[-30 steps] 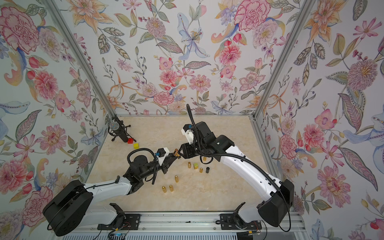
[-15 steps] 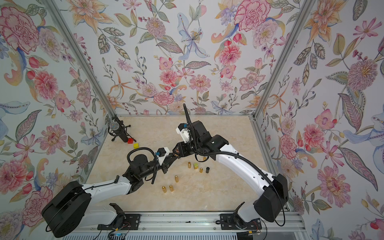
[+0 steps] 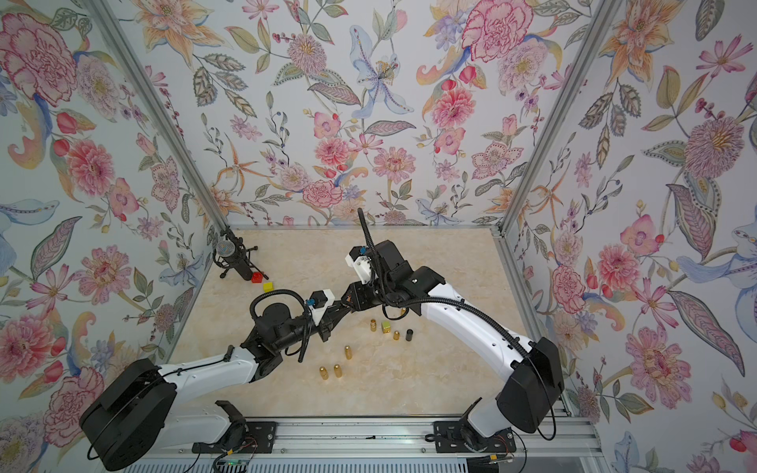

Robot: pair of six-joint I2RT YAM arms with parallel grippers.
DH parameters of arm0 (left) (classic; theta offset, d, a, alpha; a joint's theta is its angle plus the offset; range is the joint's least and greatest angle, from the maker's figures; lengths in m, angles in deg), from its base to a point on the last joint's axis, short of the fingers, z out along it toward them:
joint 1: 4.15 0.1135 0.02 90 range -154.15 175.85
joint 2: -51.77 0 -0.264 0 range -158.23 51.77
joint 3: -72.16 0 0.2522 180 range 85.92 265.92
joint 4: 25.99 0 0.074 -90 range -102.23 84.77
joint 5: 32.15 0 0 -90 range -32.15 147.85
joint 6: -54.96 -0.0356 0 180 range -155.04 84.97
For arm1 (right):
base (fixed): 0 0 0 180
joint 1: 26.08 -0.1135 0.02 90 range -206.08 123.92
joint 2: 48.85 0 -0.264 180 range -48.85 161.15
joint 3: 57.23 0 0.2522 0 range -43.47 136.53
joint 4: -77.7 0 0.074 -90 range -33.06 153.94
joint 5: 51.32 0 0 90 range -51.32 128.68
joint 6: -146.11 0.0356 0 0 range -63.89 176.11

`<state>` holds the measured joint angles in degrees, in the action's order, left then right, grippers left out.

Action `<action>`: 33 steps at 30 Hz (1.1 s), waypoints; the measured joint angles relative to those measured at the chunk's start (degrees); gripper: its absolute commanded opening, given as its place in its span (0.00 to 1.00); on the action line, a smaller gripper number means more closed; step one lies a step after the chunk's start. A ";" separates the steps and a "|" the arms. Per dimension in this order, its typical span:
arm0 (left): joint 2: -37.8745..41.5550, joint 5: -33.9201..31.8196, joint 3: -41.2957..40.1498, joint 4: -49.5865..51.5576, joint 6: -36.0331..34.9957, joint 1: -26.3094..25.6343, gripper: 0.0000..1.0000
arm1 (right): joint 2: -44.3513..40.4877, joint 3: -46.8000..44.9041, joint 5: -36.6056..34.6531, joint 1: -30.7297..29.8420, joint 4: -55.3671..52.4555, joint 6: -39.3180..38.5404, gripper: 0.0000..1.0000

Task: Open the lipstick cap
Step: Place the lipstick at the center of the board.

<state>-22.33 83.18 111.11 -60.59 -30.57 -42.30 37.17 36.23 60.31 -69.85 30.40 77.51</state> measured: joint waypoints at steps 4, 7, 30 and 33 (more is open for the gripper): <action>0.20 0.00 0.00 0.87 -0.59 0.00 0.00 | 0.11 -0.02 -0.48 0.02 0.00 -0.24 0.18; 0.24 -0.02 0.02 1.20 -0.63 0.00 0.00 | 0.13 -0.15 -1.09 0.11 -0.04 -0.13 0.17; 10.43 -6.36 -2.62 8.37 -0.74 -0.04 0.99 | -3.04 -6.84 -15.26 1.25 -5.97 0.20 0.15; 12.48 -9.75 -2.73 11.02 -0.24 -0.04 0.99 | -3.08 -9.07 -19.34 -1.42 -7.21 -0.46 0.15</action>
<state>-9.85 73.43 108.37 -49.57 -30.81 -42.35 34.09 27.16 40.97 -71.27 23.19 77.06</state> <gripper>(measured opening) 0.989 0.190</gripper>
